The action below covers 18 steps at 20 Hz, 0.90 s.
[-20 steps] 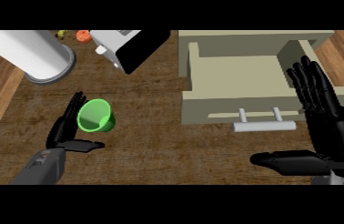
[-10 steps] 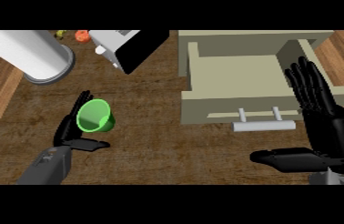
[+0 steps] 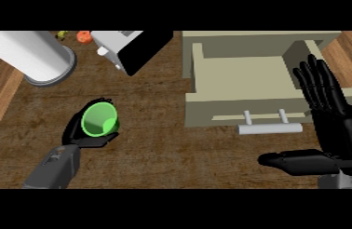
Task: Pick up the cup, place it into the drawer and close the drawer
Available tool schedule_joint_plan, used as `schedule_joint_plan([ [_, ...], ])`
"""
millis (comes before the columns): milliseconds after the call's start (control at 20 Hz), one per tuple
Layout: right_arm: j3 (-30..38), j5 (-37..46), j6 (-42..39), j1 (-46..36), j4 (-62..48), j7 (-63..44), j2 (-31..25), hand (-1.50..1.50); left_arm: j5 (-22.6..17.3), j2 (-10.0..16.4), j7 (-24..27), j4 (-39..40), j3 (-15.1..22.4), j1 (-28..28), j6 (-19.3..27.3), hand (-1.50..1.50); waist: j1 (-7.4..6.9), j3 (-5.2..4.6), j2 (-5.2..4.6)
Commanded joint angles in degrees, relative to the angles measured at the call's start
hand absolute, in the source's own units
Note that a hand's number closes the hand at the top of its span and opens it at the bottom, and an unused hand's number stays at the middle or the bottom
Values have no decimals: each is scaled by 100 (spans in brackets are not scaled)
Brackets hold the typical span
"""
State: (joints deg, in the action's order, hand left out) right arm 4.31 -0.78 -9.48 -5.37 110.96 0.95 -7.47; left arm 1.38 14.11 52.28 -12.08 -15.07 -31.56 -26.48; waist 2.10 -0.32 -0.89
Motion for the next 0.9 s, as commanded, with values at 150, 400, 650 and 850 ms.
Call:
schedule_joint_plan([
  [150, 120, -49, -7, -81, 11, -164, -97, -150, -188, -142, 561, -55, -15, 91, -1510, 150, -12, -2, 9],
  [400, 63, 130, -8, 38, -237, 215, -45, -150, -582, -348, 704, -206, -395, 168, -712, 150, -91, 11, 23],
  [650, 165, 158, -19, 103, -223, 207, -132, -150, -1038, -107, 969, -466, -902, 380, -59, 150, -120, 16, 43],
  [850, 206, 106, -37, 62, -282, 295, -121, -150, -991, -169, 1158, -658, -811, 454, -75, 150, -135, 21, 59],
])
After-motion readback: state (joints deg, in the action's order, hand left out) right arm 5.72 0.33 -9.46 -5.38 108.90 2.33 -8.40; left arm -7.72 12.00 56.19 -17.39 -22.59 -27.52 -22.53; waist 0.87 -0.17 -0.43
